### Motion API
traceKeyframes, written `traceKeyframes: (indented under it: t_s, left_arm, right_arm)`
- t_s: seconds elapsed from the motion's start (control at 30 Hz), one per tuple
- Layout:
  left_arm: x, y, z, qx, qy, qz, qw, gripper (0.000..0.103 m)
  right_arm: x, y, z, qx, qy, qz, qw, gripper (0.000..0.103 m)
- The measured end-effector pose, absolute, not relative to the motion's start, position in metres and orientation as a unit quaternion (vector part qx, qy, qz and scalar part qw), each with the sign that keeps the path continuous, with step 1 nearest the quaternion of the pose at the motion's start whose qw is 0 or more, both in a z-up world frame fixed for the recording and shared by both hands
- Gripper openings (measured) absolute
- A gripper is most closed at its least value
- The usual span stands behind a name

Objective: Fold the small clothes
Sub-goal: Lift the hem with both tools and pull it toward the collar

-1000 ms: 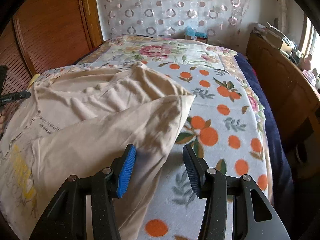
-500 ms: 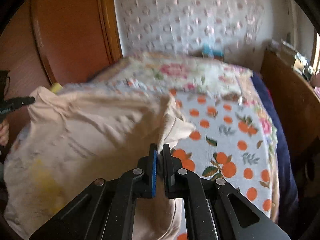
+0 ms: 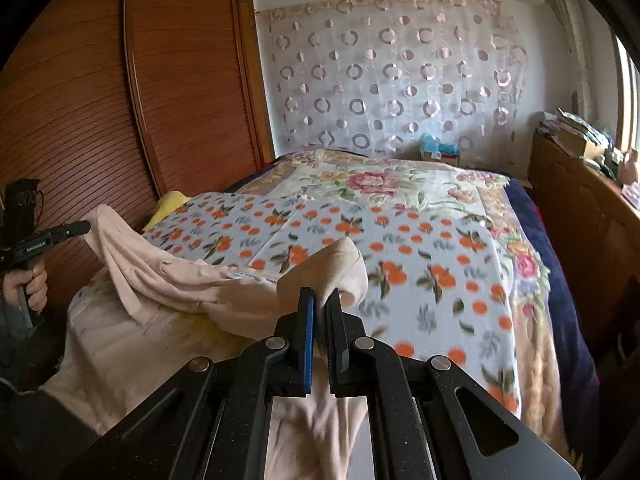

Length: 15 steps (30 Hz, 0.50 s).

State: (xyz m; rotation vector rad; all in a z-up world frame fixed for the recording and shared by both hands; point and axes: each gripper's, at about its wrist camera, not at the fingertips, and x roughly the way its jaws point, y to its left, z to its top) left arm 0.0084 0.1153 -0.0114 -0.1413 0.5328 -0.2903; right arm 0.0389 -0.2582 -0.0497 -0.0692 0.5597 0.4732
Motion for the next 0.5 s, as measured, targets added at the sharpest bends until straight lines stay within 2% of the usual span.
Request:
traceKeyframes:
  t_s: [0.33, 0.5]
  left_arm:
    - [-0.045, 0.113, -0.004, -0.04, 0.266, -0.112, 0.957, 0.005]
    - [-0.047, 0.118, -0.022, -0.024, 0.3, -0.093, 0.949, 0.006]
  right_arm:
    - [-0.007, -0.264, -0.021, -0.037, 0.294, 0.231, 0.927, 0.005]
    - [-0.018, -0.262, -0.037, -0.054, 0.333, 0.225, 0.914, 0.005]
